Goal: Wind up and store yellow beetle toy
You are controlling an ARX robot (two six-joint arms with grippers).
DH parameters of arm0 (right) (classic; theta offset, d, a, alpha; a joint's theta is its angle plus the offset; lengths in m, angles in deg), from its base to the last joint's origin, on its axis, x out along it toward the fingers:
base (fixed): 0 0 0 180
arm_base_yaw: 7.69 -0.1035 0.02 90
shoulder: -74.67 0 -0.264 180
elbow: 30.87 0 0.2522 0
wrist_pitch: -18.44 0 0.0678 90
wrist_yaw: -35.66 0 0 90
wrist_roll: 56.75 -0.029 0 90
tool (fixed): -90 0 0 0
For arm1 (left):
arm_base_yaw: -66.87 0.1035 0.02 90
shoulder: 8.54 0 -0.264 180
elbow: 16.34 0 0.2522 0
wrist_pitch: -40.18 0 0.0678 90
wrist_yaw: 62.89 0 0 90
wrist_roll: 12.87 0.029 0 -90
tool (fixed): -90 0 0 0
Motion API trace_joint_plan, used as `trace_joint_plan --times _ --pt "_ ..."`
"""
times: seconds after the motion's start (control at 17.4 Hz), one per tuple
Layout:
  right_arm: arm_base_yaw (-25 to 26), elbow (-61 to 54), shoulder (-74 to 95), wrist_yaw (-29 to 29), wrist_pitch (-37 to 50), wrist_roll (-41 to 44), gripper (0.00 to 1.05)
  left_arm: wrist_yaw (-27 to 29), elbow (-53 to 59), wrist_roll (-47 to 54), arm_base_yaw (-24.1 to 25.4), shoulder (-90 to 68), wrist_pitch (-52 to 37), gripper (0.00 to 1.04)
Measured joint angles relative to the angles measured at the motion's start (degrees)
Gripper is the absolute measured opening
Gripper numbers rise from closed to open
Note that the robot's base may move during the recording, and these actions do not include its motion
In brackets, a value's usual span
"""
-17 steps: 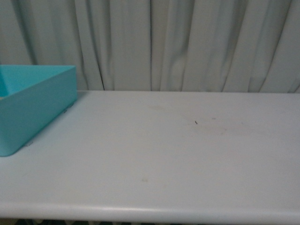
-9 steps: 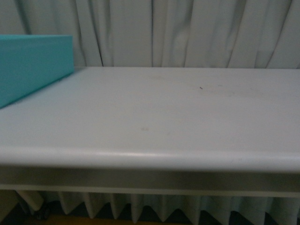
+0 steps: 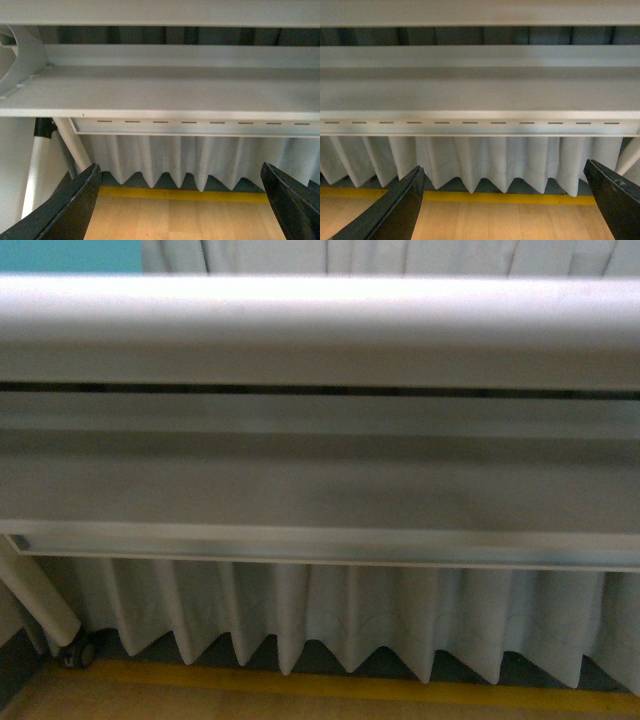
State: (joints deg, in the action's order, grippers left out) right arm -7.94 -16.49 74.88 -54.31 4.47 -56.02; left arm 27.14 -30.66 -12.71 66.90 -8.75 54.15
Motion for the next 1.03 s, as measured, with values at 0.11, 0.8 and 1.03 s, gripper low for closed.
trace_joint_plan --times 0.11,0.8,1.03 --pt "0.0 0.0 -0.02 0.0 -0.2 -0.04 0.98 -0.02 0.0 0.0 0.0 0.0 0.22 0.98" --pt "0.0 0.0 -0.04 0.0 -0.07 -0.11 0.98 0.0 0.0 0.0 0.0 0.0 0.04 0.98" --pt "0.0 0.0 -0.04 0.0 -0.07 -0.11 0.98 0.0 0.0 0.0 0.0 0.0 0.04 0.98"
